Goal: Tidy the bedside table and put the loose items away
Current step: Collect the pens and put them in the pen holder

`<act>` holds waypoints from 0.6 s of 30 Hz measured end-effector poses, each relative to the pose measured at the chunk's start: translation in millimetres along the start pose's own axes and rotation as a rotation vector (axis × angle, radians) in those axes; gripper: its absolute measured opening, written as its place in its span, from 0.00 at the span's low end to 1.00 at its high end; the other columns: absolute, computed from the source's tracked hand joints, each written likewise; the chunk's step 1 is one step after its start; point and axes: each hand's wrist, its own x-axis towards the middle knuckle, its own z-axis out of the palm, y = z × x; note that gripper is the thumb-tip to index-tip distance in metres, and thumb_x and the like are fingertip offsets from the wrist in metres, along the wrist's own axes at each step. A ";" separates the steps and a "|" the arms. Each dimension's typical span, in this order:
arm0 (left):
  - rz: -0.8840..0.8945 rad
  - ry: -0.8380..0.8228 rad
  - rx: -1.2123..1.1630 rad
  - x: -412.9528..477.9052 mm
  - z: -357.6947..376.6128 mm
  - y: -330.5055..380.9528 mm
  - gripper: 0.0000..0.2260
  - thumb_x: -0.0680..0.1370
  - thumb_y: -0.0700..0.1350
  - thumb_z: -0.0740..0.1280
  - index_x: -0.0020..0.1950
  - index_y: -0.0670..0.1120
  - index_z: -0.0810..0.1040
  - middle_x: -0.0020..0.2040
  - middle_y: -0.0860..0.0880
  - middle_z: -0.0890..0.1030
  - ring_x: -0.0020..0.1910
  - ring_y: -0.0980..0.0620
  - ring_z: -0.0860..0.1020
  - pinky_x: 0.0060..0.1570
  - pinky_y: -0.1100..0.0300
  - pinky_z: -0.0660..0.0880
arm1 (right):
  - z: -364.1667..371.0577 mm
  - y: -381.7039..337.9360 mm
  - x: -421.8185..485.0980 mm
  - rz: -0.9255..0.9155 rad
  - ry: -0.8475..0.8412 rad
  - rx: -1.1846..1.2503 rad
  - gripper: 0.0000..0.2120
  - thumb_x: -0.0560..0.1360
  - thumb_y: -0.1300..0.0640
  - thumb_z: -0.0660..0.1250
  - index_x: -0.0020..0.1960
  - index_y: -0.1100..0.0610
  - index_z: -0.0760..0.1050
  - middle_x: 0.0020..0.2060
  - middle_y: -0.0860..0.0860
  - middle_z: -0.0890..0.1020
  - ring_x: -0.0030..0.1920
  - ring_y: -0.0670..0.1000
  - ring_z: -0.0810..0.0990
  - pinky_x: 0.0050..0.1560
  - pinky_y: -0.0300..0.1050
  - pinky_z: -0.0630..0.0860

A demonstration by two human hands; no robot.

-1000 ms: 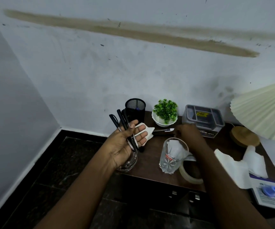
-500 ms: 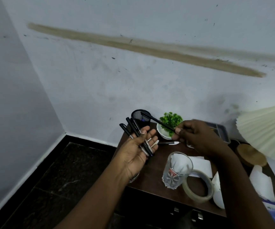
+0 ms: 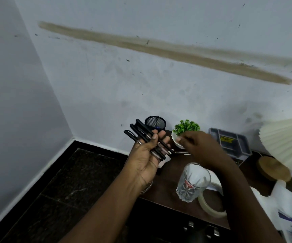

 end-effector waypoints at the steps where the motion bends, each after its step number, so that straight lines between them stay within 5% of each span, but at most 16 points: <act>1: 0.000 0.015 0.012 1.1 -1.8 1.3 0.06 0.81 0.35 0.64 0.54 0.41 0.80 0.50 0.41 0.87 0.48 0.43 0.87 0.52 0.45 0.83 | -3.4 10.3 1.4 0.036 0.061 -0.055 0.09 0.82 0.49 0.63 0.49 0.50 0.81 0.40 0.47 0.82 0.42 0.50 0.80 0.41 0.44 0.74; 5: -0.018 0.039 0.042 2.9 -8.9 8.1 0.07 0.82 0.36 0.64 0.56 0.41 0.80 0.51 0.40 0.87 0.49 0.41 0.87 0.45 0.47 0.85 | 0.3 53.5 3.8 0.168 0.022 -0.133 0.13 0.81 0.62 0.63 0.57 0.54 0.83 0.53 0.53 0.86 0.51 0.54 0.83 0.52 0.45 0.77; 8: -0.041 0.047 0.063 2.6 -11.1 7.5 0.07 0.83 0.37 0.63 0.58 0.41 0.80 0.51 0.39 0.87 0.47 0.42 0.87 0.44 0.48 0.85 | 15.4 73.1 2.8 0.210 -0.112 -0.103 0.19 0.78 0.68 0.62 0.62 0.54 0.83 0.57 0.56 0.84 0.50 0.52 0.81 0.49 0.42 0.74; 14: -0.062 0.043 0.132 3.9 -11.5 3.9 0.09 0.83 0.38 0.63 0.60 0.43 0.80 0.51 0.39 0.87 0.47 0.43 0.87 0.40 0.51 0.85 | 37.4 91.5 8.6 0.156 -0.260 -0.115 0.23 0.77 0.68 0.67 0.69 0.54 0.77 0.58 0.56 0.83 0.56 0.56 0.82 0.52 0.42 0.72; 18: -0.091 0.052 0.185 2.4 -11.8 1.9 0.08 0.84 0.39 0.63 0.60 0.44 0.80 0.49 0.41 0.87 0.43 0.45 0.87 0.38 0.52 0.84 | 47.7 99.5 12.2 0.136 -0.228 -0.167 0.24 0.77 0.63 0.71 0.72 0.58 0.74 0.65 0.59 0.80 0.64 0.59 0.79 0.64 0.47 0.72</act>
